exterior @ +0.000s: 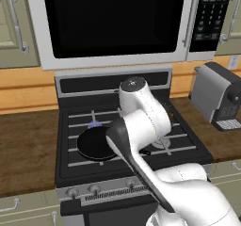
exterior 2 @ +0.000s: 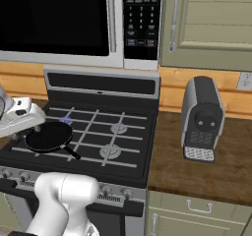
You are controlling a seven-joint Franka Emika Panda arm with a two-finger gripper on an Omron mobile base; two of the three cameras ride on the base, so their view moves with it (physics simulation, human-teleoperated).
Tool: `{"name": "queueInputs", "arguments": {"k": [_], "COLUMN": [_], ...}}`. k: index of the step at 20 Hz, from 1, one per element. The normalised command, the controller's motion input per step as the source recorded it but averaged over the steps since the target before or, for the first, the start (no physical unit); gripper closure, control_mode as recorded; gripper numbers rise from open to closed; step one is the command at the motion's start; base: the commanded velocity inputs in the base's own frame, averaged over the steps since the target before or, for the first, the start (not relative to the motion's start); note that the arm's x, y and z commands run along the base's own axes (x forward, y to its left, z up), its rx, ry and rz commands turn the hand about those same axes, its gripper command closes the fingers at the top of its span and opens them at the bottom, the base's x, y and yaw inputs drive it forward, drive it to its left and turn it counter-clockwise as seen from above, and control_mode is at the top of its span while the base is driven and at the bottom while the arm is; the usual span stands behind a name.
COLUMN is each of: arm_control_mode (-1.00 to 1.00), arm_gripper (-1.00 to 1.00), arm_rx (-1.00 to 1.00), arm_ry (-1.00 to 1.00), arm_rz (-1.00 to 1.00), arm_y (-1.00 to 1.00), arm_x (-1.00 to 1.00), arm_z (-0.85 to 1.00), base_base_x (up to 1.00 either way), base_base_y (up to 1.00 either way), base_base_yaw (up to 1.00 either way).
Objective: Turn off the rear left burner of the stove.
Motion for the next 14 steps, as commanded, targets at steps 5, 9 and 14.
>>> {"name": "queueInputs", "arguments": {"k": [5,9,14], "arm_control_mode": [-1.00,-1.00,-1.00], "arm_gripper": [-1.00,-1.00,-1.00], "arm_rx": [-0.39,-0.41,-0.13], "arm_ry": [0.00,0.00,0.00], "arm_rz": [0.22,0.32,0.09], "arm_y": [1.00,0.92,0.22], "arm_x": [-0.77,-0.38,-0.04], "arm_z": [-0.58,-0.53,-0.19], "base_base_x": [0.00,0.00,0.00], "base_base_y": [0.00,0.00,0.00], "base_base_yaw": [0.00,0.00,0.00]}}
